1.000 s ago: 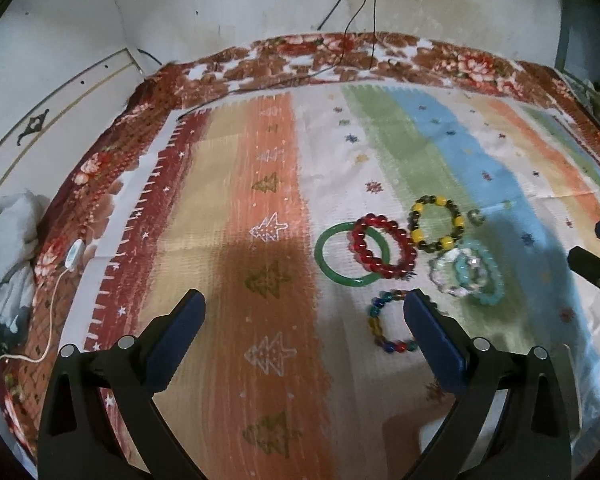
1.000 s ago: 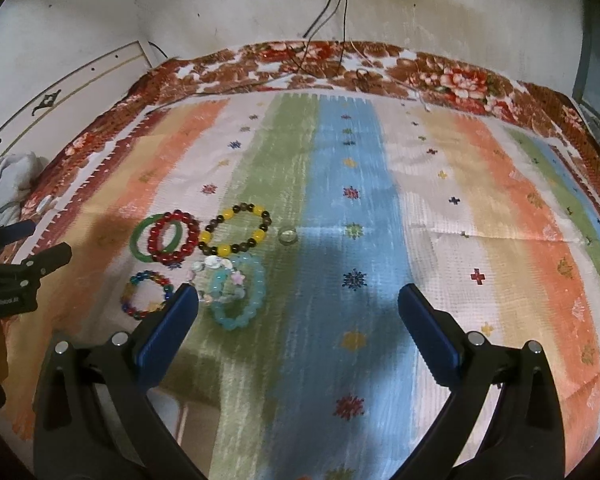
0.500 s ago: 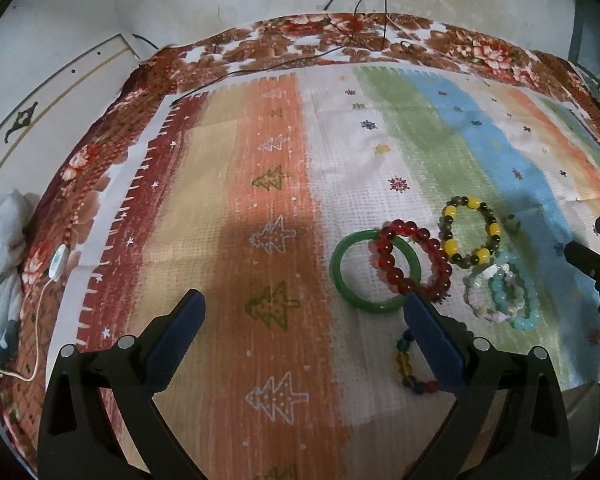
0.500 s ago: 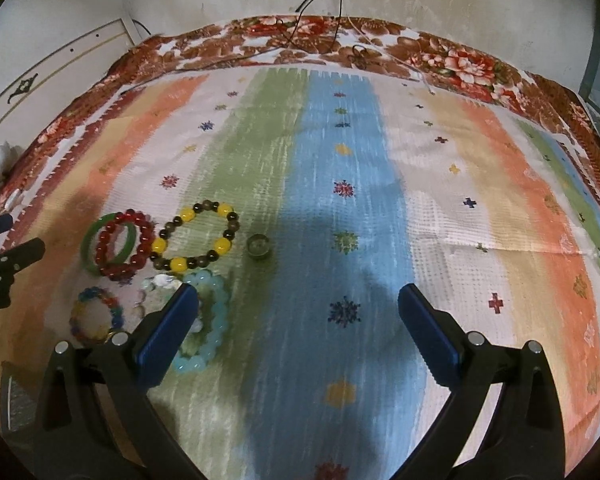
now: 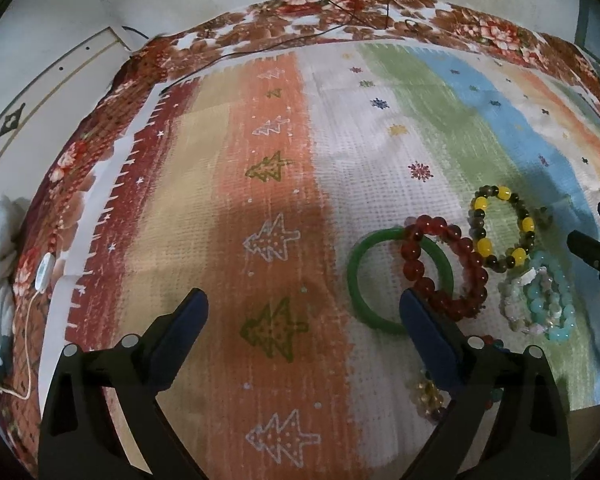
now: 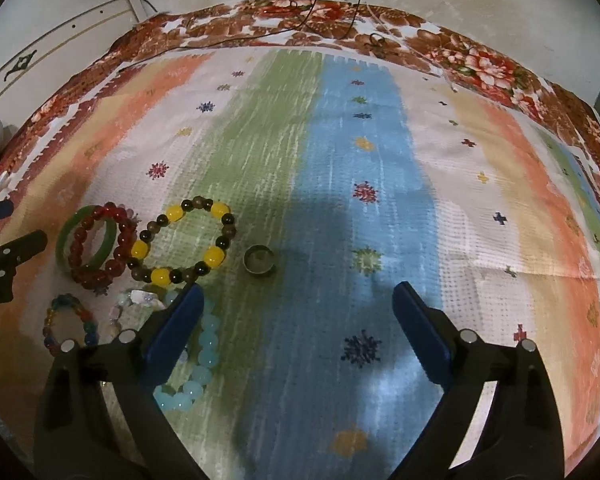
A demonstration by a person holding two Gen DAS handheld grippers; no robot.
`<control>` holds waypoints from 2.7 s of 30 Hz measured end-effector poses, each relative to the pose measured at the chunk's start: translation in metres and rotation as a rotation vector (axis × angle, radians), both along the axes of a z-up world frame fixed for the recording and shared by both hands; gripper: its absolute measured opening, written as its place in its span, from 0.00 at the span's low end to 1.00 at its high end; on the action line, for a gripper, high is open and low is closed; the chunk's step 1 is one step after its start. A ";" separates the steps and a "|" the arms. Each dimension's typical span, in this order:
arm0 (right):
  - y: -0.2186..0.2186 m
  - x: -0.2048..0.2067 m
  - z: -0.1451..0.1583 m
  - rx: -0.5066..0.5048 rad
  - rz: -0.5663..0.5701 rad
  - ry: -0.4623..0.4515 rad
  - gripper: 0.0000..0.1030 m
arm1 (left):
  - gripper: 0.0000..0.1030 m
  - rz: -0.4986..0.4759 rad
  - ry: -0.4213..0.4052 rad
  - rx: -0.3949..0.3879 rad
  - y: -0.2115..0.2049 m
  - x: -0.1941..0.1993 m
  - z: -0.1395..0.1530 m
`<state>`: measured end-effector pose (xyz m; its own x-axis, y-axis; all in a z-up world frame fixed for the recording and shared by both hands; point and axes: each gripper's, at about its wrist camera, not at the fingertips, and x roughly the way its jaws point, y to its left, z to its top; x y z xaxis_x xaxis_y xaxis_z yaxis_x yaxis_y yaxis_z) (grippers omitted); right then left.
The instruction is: Organize jewelry
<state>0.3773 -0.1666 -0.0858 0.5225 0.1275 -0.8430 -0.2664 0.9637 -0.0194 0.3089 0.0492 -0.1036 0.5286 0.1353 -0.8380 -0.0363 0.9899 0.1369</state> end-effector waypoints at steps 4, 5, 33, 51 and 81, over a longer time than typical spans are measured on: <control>0.004 0.006 -0.005 -0.008 0.009 0.003 0.90 | 0.86 -0.006 0.021 0.009 0.000 0.007 -0.009; 0.005 0.008 -0.006 -0.009 0.010 0.006 0.90 | 0.84 -0.007 0.028 0.011 0.000 0.008 -0.011; 0.021 0.024 -0.028 0.017 0.098 0.052 0.21 | 0.09 -0.158 0.097 -0.005 -0.020 0.018 -0.031; 0.017 0.010 0.003 0.045 0.084 0.015 0.21 | 0.07 -0.121 0.020 -0.033 -0.010 0.015 0.008; 0.007 -0.062 0.078 0.102 0.073 -0.074 0.21 | 0.09 -0.113 -0.099 -0.118 -0.014 -0.038 0.072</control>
<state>0.3150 -0.1591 -0.0081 0.5687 0.2502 -0.7835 -0.3371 0.9398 0.0554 0.2713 0.0354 -0.0316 0.6154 -0.0258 -0.7878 0.0686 0.9974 0.0209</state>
